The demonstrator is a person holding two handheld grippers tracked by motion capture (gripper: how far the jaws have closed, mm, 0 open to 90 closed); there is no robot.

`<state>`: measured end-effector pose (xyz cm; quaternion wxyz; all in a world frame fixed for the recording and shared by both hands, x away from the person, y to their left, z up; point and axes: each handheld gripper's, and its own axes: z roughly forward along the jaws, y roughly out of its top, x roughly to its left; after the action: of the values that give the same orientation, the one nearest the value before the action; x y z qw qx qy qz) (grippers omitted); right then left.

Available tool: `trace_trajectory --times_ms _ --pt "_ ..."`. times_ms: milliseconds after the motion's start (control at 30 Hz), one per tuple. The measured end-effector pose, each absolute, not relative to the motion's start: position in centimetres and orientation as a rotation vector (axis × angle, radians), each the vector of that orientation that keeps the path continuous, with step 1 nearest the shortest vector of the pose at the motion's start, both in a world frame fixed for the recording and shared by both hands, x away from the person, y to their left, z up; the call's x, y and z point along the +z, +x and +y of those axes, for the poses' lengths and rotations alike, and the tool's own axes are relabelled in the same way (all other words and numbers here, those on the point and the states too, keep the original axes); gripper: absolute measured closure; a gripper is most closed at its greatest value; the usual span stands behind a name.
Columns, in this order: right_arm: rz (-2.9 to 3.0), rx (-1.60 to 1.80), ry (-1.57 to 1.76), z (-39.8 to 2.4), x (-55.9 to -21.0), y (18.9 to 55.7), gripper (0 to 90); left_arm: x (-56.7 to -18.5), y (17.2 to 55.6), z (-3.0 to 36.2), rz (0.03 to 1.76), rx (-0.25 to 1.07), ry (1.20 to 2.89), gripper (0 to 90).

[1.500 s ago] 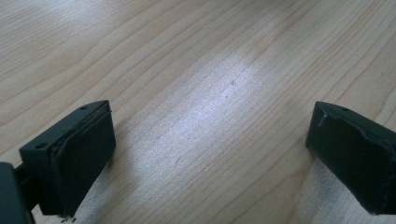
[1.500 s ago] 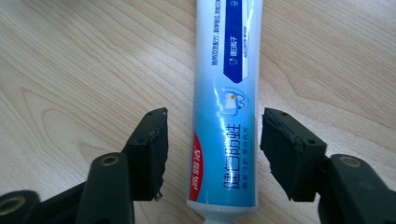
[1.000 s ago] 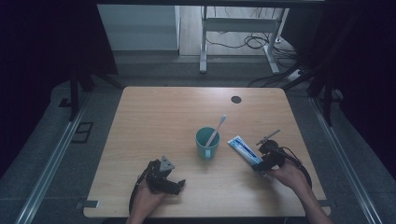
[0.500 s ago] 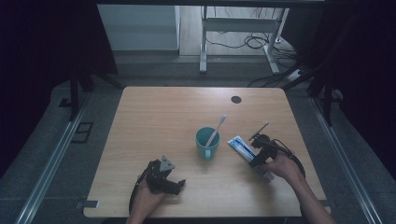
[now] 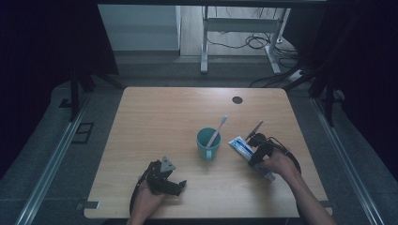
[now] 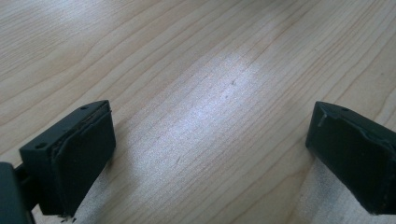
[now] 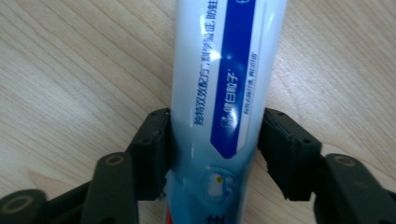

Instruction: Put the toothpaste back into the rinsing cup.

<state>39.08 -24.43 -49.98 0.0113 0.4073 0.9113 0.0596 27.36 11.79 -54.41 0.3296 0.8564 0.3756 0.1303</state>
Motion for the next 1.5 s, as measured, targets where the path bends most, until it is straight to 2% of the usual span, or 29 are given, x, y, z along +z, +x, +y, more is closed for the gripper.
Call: trace_trajectory --times_ms 200,300,400,533,1500 --pt "2.846 0.146 1.304 -24.2 -50.0 39.5 50.3 -54.4 27.4 11.8 0.982 0.341 2.241 1.6" --pt "2.837 0.129 1.328 -24.2 -49.9 39.6 55.7 -54.4 27.4 11.8 0.982 0.341 2.241 1.6" --pt "2.838 0.113 1.343 -24.1 -49.3 39.6 65.9 -54.4 27.4 11.8 0.983 0.341 2.24 1.6" --pt "2.844 0.105 1.33 -24.0 -49.1 39.7 69.1 -54.4 27.4 11.8 0.982 0.341 2.241 1.6" --pt "2.786 0.393 1.235 -25.3 -45.1 37.9 71.0 -54.4 27.4 11.8 0.983 0.34 2.24 1.6"
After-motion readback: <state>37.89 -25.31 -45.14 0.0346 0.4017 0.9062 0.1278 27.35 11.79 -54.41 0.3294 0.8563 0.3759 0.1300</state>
